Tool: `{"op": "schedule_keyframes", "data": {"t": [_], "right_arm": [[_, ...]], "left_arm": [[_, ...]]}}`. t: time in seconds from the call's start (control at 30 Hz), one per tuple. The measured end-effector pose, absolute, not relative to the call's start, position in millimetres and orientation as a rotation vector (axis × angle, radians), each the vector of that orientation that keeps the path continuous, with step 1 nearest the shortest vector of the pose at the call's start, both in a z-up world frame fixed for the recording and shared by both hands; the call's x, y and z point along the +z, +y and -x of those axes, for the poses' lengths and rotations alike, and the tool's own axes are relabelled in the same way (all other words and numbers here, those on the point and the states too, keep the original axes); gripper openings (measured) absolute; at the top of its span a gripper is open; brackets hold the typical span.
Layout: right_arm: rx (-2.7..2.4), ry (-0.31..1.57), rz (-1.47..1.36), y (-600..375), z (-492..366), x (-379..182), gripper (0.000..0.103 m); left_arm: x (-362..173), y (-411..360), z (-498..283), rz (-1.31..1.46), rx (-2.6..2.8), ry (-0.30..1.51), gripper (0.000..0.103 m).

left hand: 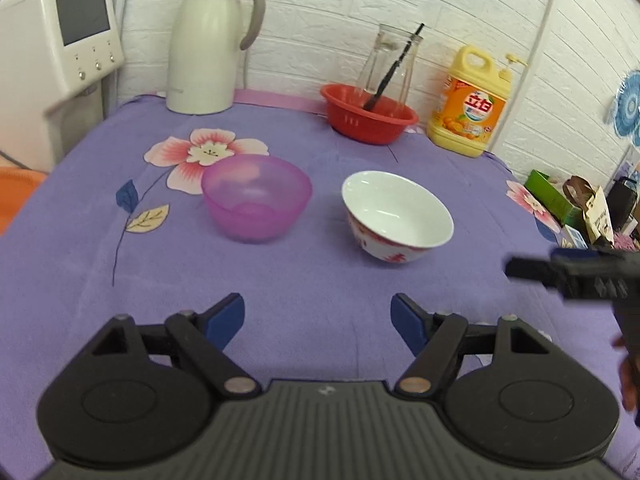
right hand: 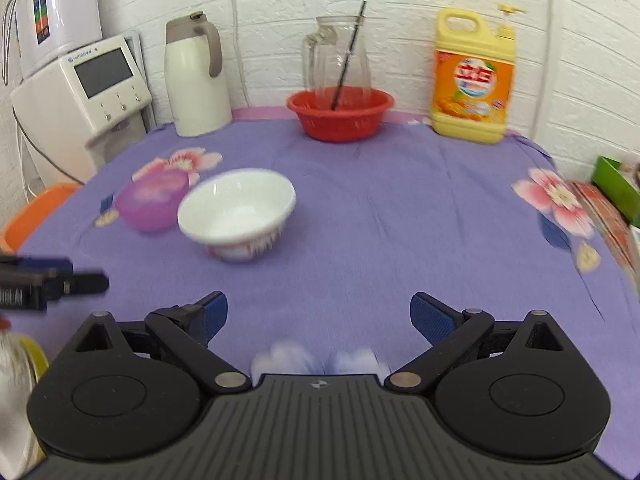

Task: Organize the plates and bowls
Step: 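Move the right tool toward the white red-patterned bowl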

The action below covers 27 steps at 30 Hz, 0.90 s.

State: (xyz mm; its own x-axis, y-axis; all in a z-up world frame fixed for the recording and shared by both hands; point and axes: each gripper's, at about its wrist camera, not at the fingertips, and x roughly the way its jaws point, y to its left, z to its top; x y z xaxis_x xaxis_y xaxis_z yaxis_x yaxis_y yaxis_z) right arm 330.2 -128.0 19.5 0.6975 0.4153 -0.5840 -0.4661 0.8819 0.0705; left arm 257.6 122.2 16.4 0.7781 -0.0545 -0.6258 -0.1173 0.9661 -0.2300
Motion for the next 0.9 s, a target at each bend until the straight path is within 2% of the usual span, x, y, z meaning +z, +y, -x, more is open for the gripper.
{"op": "schedule_keyframes", "data": {"t": [0.13, 0.33, 0.67, 0.9], "right_arm": [[0.485, 0.668, 0.108, -91.2, -394.4, 23.2, 0.103], [0.398, 0.826, 0.307, -46.5, -460.0, -5.5, 0.103], [0.383, 0.87, 0.427, -41.7, -459.0, 2.0, 0.103], [0.435, 0.859, 0.275, -43.1, -457.8, -9.0, 0.103]], "left_arm": [[14.7, 129.8, -259.5, 0.269, 0.035, 0.682, 0.074], [14.7, 139.8, -259.3, 0.265, 0.028, 0.681, 0.074], [19.5, 137.8, -276.2, 0.323, -0.011, 0.667, 0.074], [16.9, 140.5, -322.0, 0.647, -0.037, 0.683, 0.074]]}}
